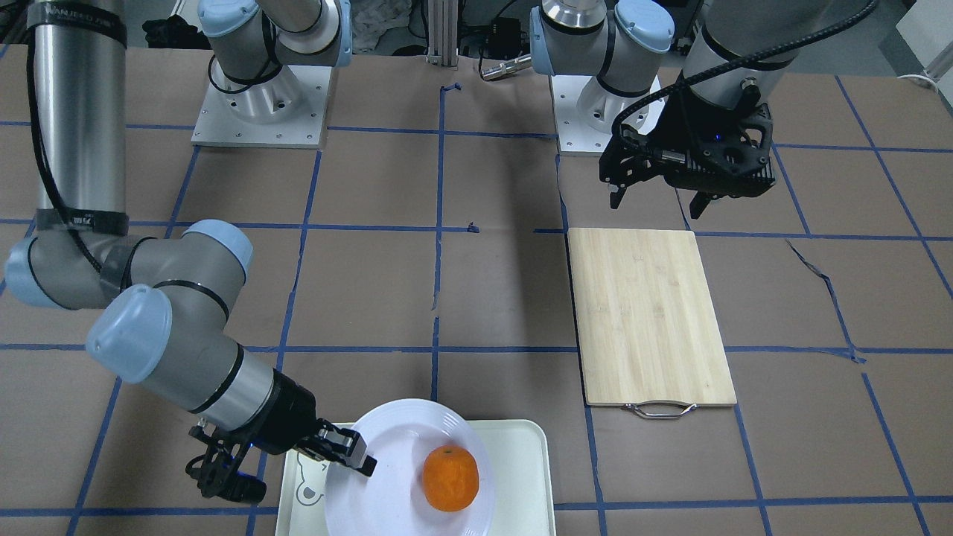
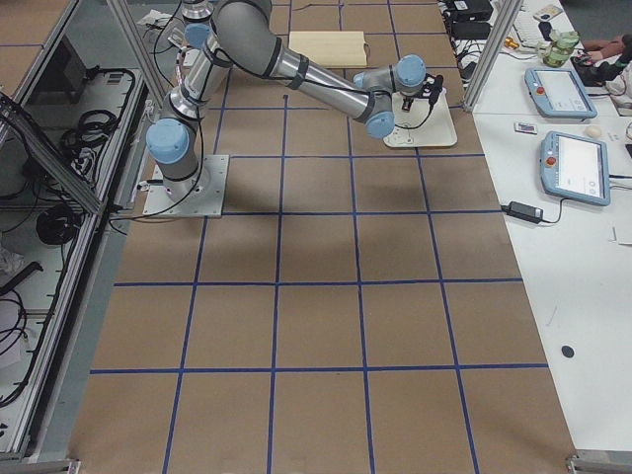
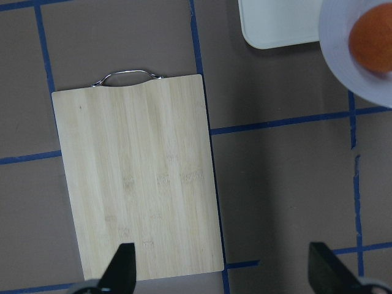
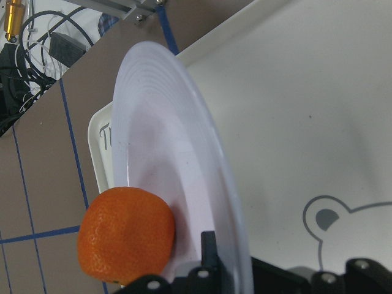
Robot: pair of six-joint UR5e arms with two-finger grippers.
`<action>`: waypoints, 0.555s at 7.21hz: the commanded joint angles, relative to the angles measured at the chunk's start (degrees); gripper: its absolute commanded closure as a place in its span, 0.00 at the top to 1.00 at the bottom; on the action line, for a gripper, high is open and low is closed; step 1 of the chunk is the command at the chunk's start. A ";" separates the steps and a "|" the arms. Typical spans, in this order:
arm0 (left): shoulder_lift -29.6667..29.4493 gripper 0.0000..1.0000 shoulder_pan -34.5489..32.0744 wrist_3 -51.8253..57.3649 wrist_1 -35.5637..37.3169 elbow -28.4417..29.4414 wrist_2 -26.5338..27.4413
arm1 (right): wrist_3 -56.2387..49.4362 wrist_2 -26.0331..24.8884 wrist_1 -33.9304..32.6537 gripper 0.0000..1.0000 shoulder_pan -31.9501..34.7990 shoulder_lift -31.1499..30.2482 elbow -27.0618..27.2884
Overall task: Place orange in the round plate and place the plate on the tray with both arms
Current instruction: 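Lower the plate onto the tray and open the right gripper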
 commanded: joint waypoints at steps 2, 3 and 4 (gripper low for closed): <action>0.00 1.00 0.04 0.00 0.00 -0.01 0.00 | -0.40 -0.03 -0.13 0.19 -0.17 1.37 0.20; 0.00 1.00 0.04 0.00 0.00 0.07 0.00 | -0.49 -0.29 -0.13 0.29 -0.35 1.28 0.29; 0.00 1.00 0.04 0.00 0.00 0.07 0.00 | -0.58 -1.16 -0.13 0.60 -0.96 0.93 0.29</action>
